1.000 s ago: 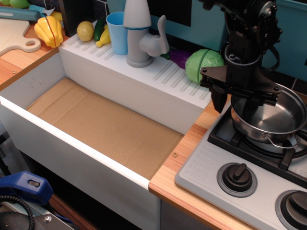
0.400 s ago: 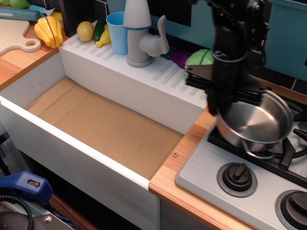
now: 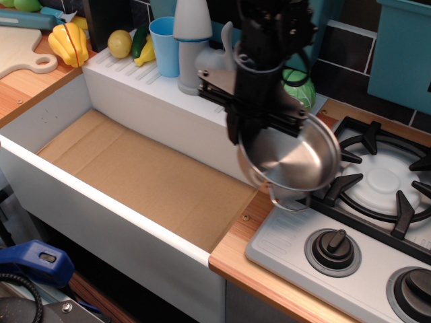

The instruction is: Put pot or pan in sink

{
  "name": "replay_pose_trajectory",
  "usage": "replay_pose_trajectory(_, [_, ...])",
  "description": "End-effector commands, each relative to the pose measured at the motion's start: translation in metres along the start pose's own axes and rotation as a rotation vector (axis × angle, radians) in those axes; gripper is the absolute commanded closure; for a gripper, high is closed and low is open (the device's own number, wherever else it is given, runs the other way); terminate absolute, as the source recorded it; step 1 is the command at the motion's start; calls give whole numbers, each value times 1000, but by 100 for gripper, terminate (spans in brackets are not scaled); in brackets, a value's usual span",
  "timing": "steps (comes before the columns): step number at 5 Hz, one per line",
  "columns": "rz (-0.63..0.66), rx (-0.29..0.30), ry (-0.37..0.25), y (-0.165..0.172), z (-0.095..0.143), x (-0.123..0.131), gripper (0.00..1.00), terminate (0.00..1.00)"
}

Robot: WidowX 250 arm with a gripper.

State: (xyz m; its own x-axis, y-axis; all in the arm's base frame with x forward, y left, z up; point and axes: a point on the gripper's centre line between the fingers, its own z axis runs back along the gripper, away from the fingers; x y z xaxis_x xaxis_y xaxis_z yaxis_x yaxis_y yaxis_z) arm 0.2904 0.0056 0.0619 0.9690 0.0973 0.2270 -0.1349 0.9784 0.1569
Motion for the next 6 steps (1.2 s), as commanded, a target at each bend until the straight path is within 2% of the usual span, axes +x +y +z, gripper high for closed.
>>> replay_pose_trajectory(1, [19, 48, -108, 39, 4, 12, 100, 0])
replay_pose_trajectory(3, [-1, 24, -112, 74, -24, 8, 100, 0])
replay_pose_trajectory(4, [-25, -31, -105, 76, -51, 6, 100, 0])
replay_pose_trajectory(5, [-28, -63, -107, 70, -76, -4, 100, 0])
replay_pose_trajectory(6, [-20, -83, -113, 68, -90, -13, 100, 0])
